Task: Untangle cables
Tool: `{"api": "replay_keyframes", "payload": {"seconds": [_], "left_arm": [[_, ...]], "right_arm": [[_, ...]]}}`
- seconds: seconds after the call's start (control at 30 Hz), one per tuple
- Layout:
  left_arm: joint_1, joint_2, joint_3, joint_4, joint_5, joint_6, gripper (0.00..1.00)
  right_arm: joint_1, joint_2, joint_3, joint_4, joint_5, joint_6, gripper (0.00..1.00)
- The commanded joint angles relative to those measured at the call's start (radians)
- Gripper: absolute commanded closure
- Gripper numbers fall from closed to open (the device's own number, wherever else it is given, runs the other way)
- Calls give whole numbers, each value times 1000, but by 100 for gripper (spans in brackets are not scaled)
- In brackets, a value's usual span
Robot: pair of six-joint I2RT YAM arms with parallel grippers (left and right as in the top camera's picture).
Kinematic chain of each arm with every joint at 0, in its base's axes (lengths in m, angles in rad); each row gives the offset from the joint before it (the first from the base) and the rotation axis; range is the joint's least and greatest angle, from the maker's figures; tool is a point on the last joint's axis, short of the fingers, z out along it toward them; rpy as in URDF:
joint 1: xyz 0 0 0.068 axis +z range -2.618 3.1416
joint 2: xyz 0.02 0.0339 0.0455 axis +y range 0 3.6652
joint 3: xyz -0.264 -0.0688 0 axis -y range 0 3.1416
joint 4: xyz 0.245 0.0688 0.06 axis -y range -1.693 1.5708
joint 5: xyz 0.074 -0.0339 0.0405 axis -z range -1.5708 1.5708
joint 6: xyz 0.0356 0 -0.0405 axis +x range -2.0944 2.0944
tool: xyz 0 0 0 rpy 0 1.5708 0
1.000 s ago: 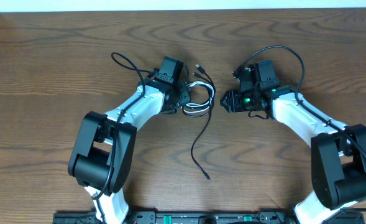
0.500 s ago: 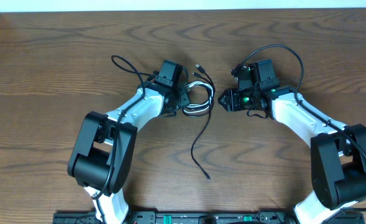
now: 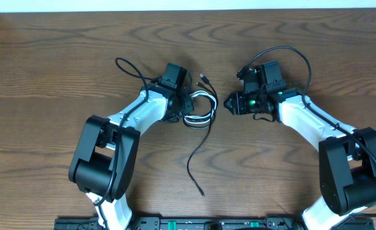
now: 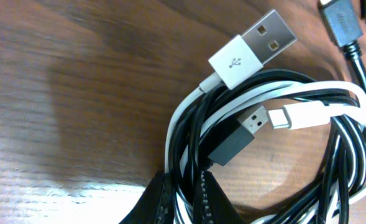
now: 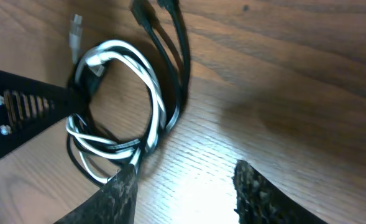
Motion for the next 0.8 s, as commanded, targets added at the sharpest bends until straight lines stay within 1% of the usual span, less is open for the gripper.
{"api": "replay_keyframes", "payload": {"seconds": [0.0,0.13,0.2,0.23,0.3,0.6,0.73,0.77], "left_arm": [[-1,26,-25,-32,121,248,89],[0,17,-23,-37,121,256,89],[0,10,-21,-36,130,308,87],[0,9,-18,-35,136,344,84],[0,10,-18,-27,135,360,83],[-3,10,-18,-10,135,351,83],[-3,10,-18,-10,135,351,83],[-3,10,-18,-10,135,351,83]], "right_arm": [[21,-15,12,3,-44,-4,54],[37,-15,12,10,-40,-4,55],[47,-14,12,14,-37,-4,54],[55,-14,12,18,-19,-4,56],[72,-14,12,23,23,3,60],[159,14,12,47,182,47,59],[163,45,12,61,221,76,63],[163,58,12,68,221,76,67]]}}
